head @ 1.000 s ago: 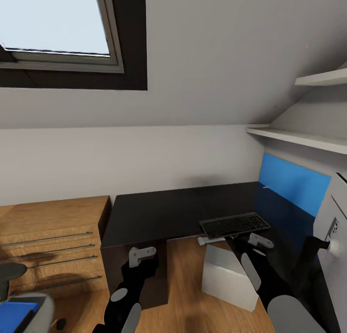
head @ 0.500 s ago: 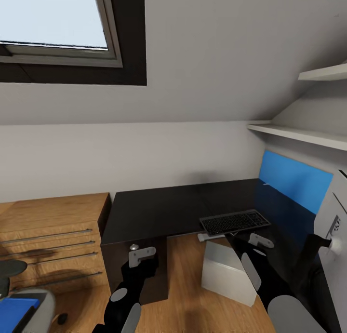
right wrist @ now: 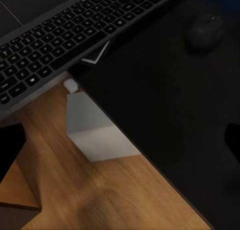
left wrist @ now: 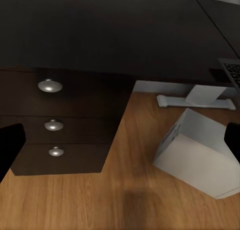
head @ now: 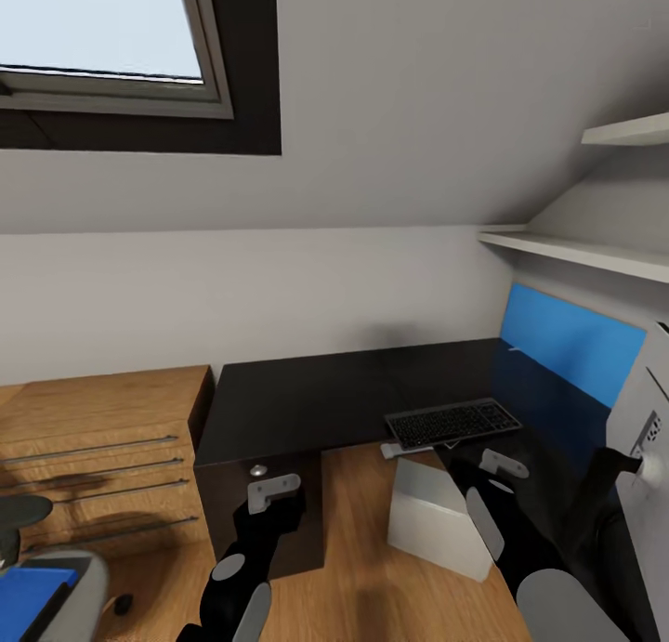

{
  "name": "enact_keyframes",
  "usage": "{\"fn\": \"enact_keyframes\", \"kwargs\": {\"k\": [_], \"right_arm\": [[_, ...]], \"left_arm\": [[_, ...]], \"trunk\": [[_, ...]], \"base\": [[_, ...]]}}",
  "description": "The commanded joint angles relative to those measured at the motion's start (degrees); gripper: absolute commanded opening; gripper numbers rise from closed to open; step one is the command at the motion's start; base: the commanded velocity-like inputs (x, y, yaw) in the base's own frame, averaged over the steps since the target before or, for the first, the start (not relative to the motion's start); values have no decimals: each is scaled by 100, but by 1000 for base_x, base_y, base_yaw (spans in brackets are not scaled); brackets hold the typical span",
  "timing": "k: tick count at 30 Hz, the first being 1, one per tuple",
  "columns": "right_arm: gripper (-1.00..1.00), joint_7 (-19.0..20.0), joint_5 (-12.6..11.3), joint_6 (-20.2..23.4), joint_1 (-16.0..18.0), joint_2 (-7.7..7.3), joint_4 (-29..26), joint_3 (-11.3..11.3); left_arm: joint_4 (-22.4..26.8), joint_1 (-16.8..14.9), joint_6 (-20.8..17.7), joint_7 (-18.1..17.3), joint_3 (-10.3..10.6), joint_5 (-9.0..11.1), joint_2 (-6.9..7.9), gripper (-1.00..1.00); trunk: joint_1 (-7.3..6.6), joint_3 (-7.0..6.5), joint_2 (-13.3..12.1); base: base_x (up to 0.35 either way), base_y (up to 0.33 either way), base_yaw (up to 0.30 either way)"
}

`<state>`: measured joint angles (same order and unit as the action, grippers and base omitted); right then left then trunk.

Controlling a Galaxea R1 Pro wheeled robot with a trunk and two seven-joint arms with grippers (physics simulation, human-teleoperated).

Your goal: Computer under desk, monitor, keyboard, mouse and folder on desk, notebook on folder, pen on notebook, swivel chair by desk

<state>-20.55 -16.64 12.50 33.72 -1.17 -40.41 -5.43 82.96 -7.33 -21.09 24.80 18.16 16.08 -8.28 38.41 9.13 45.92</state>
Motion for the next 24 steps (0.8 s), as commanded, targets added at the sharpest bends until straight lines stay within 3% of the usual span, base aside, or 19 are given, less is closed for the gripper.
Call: {"fn": "enact_keyframes", "kwargs": {"k": [1,15,24], "right_arm": [[100,-28,-41,25,3,-5,-11,7],[100,-28,-16,16,3,-20,-11,7],[100,-36,-15,16,3,-24,-11,7]], "left_arm": [[12,-5,-17,48,11,53,1,100],[26,-5,-18,43,12,53,1,100],[28,-5,-20,42,12,53,1,100]], "trunk": [[1,19,8],[1,102,8],[1,100,8]], "base": [[0,0,0],[10,0,0],[241,0,-20]]}}
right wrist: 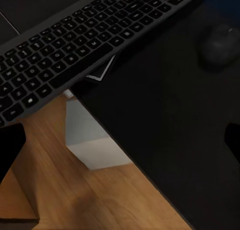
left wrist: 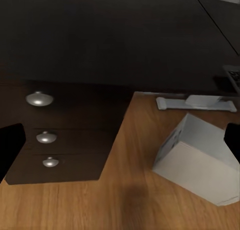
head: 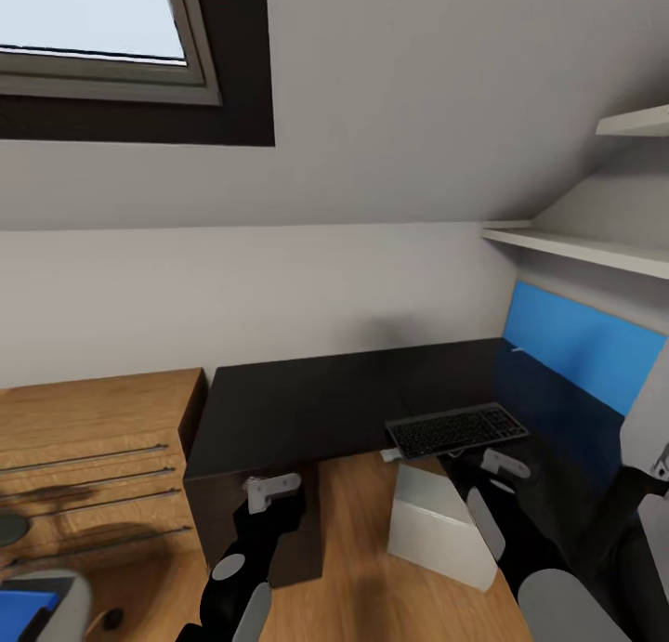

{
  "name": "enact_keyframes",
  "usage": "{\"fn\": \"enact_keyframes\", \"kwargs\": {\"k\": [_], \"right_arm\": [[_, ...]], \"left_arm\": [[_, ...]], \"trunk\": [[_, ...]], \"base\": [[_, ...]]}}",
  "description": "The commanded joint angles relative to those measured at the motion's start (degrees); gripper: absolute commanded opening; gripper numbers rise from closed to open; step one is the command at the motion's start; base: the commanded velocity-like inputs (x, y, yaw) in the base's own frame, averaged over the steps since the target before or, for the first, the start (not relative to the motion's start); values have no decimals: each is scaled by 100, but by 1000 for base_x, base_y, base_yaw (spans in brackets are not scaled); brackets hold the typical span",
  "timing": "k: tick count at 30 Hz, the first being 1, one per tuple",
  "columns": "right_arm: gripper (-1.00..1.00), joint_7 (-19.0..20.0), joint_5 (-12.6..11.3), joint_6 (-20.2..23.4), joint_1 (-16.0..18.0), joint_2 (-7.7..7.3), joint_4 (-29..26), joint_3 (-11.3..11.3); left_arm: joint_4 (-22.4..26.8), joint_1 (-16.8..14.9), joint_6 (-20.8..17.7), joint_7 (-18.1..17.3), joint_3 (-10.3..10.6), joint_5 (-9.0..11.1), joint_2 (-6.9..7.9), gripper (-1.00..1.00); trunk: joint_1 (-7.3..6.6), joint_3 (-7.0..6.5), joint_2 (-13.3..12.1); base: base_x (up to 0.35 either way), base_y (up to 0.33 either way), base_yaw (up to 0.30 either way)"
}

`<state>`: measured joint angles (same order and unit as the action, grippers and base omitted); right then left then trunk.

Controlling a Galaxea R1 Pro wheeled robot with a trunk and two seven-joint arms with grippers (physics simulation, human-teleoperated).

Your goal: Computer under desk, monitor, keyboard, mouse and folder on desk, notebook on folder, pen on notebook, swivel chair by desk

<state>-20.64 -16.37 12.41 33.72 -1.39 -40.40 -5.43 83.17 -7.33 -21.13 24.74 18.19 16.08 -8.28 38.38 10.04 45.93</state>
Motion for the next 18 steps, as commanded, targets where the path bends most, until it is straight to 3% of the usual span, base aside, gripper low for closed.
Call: {"fn": "enact_keyframes", "kwargs": {"k": [1,8,14,18], "right_arm": [[100,-28,-41,25,3,-2,-11,7],[100,-25,-35,25,3,-7,-6,7],[100,-24,191,-8,3,-8,1,8],[100,-21,331,-257,1,-7,15,7]], "left_arm": [[7,-5,-18,48,9,53,2,100],[7,-5,-22,48,9,53,2,100],[7,-5,-22,48,9,53,2,100],[7,-5,-24,48,9,53,2,100]], "trunk": [[4,6,6],[4,-22,6],[4,-48,6],[4,-65,6]], "base": [[281,0,-135],[209,0,-191],[39,0,-217],[7,0,-218]]}}
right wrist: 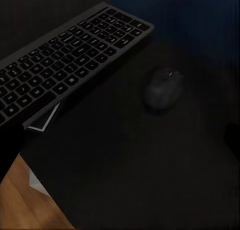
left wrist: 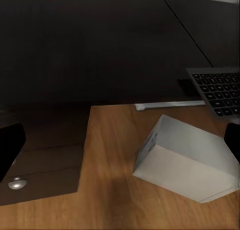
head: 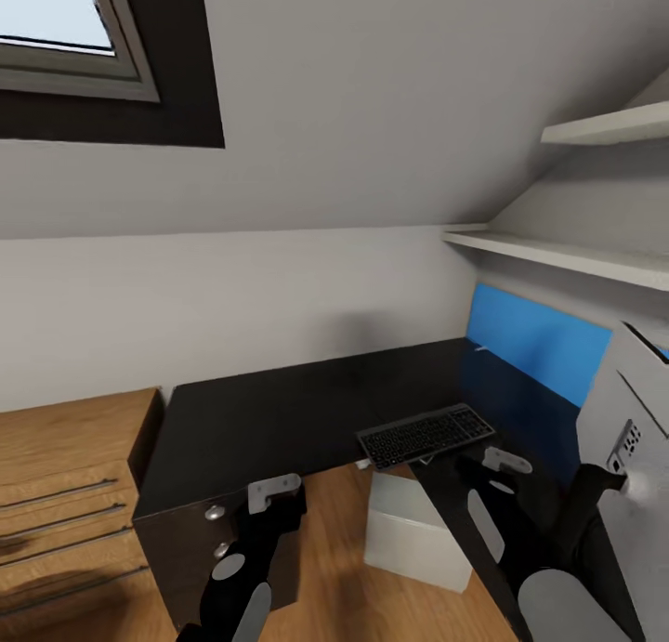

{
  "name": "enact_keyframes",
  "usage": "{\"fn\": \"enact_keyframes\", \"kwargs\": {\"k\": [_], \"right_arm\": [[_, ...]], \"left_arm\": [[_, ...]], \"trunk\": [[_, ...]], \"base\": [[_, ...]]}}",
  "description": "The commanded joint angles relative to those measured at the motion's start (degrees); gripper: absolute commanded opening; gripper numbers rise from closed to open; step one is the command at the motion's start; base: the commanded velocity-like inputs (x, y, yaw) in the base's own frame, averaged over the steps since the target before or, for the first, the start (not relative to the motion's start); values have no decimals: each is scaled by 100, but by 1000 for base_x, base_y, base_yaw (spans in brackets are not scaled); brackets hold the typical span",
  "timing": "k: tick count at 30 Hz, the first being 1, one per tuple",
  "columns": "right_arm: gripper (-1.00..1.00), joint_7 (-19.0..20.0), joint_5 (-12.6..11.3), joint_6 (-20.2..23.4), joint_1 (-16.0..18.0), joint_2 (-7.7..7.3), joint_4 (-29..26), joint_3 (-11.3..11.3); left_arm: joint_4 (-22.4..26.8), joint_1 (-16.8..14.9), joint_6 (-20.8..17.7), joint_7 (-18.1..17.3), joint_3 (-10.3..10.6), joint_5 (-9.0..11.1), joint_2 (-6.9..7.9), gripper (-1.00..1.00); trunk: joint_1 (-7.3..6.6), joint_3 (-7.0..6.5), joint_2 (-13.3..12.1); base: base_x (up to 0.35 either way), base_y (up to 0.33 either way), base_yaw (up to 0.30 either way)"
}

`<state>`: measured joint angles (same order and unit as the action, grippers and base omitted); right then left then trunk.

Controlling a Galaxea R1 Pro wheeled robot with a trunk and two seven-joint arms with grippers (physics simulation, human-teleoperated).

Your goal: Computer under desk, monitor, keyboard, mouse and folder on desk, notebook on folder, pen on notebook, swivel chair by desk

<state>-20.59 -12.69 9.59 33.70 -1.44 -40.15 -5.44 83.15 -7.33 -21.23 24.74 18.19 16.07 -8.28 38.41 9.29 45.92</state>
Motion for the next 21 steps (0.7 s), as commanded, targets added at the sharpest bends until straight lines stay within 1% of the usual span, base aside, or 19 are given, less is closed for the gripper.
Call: {"fn": "enact_keyframes", "kwargs": {"k": [1,2,6,9,12,15,18,21], "right_arm": [[100,-25,-23,-10,1,-1,-9,8],[100,-25,22,-90,-1,2,-4,8],[100,-24,85,-148,-3,3,8,9],[100,-24,132,-162,-4,3,14,10],[100,-19,245,-174,-4,4,41,10],[100,-15,288,-175,-4,4,49,9],[100,-7,313,-176,-4,1,50,9],[100,-11,332,-172,-4,-3,55,8]], "left_arm": [[8,-5,-15,49,9,54,2,100],[8,-5,-15,49,9,54,2,100],[8,-5,-16,49,9,54,2,100],[8,-5,-17,49,9,54,2,100],[15,-5,-16,49,9,54,2,100],[32,-5,-19,49,9,54,2,100],[44,-5,-21,49,9,54,2,100],[63,-5,-21,49,9,54,2,100]], "trunk": [[1,6,7],[1,4,7],[1,1,7],[1,-1,7],[1,-1,7],[1,-1,7],[1,-1,7],[1,-1,7]], "base": [[3,0,-206],[1,0,-121],[1,0,-69],[0,0,-26],[0,0,-6],[25,0,-2],[130,0,-1],[234,0,0]]}}
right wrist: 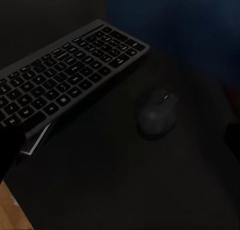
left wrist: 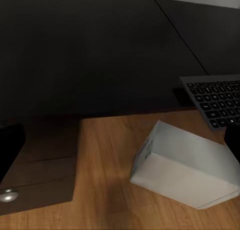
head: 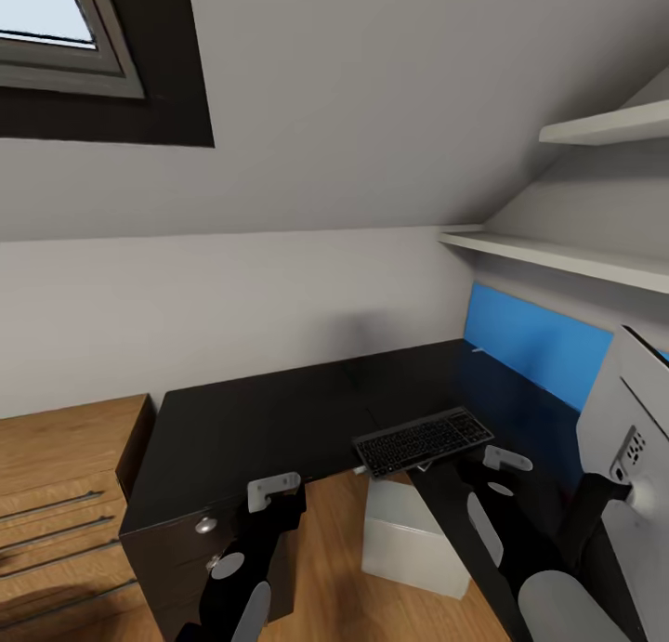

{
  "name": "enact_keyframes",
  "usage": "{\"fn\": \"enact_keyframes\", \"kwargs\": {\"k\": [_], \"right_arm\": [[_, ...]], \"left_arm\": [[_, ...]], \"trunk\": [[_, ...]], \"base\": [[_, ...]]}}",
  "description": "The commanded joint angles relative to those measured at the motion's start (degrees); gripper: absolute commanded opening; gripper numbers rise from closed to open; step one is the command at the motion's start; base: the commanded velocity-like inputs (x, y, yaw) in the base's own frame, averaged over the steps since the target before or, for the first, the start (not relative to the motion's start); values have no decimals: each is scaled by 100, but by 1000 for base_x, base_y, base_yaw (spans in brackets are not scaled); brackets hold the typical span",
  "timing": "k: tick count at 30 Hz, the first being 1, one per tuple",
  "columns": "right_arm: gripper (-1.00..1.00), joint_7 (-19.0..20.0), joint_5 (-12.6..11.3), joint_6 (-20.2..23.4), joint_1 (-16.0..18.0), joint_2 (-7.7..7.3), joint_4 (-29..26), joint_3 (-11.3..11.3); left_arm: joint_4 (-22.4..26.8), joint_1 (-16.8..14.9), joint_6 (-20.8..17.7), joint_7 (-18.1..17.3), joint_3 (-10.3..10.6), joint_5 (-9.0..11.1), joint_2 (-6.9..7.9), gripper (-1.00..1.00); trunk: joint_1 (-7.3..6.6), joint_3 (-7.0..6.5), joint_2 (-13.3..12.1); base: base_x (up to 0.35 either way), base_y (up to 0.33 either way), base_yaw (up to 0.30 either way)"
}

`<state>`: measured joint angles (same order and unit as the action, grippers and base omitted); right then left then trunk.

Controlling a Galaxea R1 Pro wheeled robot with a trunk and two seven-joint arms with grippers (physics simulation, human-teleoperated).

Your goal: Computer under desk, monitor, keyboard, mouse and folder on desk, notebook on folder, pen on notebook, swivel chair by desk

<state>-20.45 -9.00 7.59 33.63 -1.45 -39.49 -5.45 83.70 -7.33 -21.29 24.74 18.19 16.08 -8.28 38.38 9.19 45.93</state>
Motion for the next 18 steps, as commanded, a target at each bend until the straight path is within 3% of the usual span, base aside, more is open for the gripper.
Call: {"fn": "enact_keyframes", "kwargs": {"k": [1,3,4,7,8,11,18], "right_arm": [[100,-25,-34,30,3,-2,-10,9],[100,-31,-28,39,3,-16,4,9],[100,-33,-29,42,3,-120,226,16],[100,-30,-31,32,6,-188,423,12],[100,-23,-31,25,15,-275,562,10],[100,-12,-36,26,18,-309,593,10],[100,5,-51,7,95,-502,1046,1]], "left_arm": [[11,-5,-15,49,9,53,1,100],[17,-5,-15,49,9,53,1,100],[23,-5,-17,49,9,53,1,100],[28,-5,-16,49,9,53,1,100],[45,-5,-16,49,9,53,1,100],[99,-5,-20,49,9,53,1,100],[300,-5,-75,49,9,58,68,100]], "trunk": [[4,9,7],[4,9,7],[4,9,7],[4,9,7],[4,9,7],[4,9,7],[4,9,7]], "base": [[267,0,0],[263,0,0],[228,0,0],[223,0,0],[259,0,0],[256,0,0],[62,0,0]]}}
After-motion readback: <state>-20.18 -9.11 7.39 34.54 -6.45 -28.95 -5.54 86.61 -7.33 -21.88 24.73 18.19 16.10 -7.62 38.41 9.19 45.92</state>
